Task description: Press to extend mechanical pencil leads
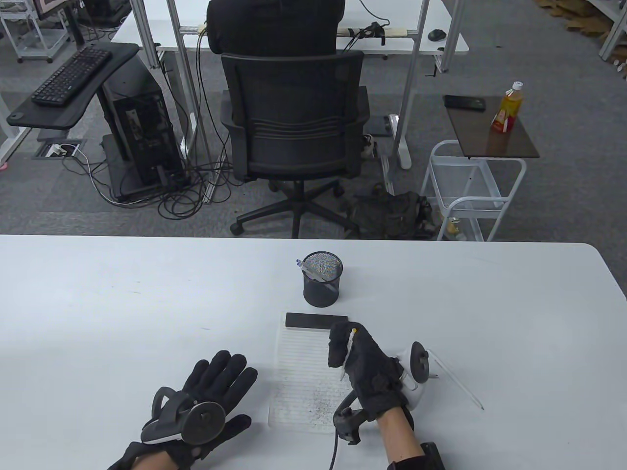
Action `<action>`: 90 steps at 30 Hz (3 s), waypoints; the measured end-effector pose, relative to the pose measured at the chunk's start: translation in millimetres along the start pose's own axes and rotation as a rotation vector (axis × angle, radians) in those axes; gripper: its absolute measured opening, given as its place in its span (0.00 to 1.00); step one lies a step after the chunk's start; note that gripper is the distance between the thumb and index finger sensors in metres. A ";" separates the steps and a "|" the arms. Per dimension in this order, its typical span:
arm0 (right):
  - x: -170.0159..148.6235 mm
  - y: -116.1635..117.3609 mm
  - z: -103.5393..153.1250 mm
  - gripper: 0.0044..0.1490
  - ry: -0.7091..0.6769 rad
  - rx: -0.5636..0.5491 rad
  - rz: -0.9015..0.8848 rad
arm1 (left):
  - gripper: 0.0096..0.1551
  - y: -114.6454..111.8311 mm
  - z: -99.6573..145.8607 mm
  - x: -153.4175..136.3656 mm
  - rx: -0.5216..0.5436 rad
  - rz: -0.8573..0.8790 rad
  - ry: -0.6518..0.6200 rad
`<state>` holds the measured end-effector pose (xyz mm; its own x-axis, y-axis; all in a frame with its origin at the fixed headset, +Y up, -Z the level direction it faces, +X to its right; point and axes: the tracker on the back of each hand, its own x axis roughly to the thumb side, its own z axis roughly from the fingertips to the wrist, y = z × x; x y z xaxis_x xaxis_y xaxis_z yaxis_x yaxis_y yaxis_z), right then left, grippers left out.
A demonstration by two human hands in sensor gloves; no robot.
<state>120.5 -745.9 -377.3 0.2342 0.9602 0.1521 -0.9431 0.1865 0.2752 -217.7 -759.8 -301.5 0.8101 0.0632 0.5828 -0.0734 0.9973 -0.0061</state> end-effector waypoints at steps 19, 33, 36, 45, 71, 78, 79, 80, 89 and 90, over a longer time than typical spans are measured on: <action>-1.4 -56.5 -69.6 0.35 0.371 0.387 1.639 | 0.51 3.3 3.1 -7.3 0.016 -0.018 0.025; -25.3 -53.3 -77.8 0.29 0.306 0.468 1.712 | 0.51 2.3 3.6 -10.7 0.007 -0.015 0.038; -26.0 -53.2 -77.1 0.28 0.293 0.463 1.726 | 0.51 2.4 3.6 -10.0 0.006 -0.013 0.035; -29.6 -50.1 -76.1 0.25 0.255 0.465 1.755 | 0.51 1.0 2.2 -9.0 0.001 -0.013 0.029; -28.8 -44.1 -74.7 0.24 0.230 0.485 1.795 | 0.51 1.2 2.5 -9.8 0.003 -0.012 0.035; 10.4 -19.9 -82.6 0.31 -0.061 0.272 1.684 | 0.51 -0.3 1.6 -10.4 -0.006 -0.011 0.037; 18.0 -10.0 -87.2 0.32 -0.111 0.229 1.671 | 0.51 -1.6 1.6 -10.6 -0.013 -0.011 0.038; 24.7 2.4 -93.5 0.33 -0.149 0.176 1.659 | 0.51 -2.7 1.7 -10.6 -0.019 -0.012 0.038; 17.6 72.6 -152.9 0.41 -0.095 -0.014 1.701 | 0.51 -1.7 2.6 -10.2 -0.009 -0.003 0.038; 14.1 78.6 -160.0 0.41 -0.082 -0.024 1.727 | 0.51 -3.1 2.3 -10.0 -0.016 -0.003 0.038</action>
<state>11.9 -684.4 -505.5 -0.9607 0.0264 0.2764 -0.1006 -0.9609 -0.2578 -226.9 -763.6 -305.4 0.8317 0.0610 0.5519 -0.0616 0.9979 -0.0174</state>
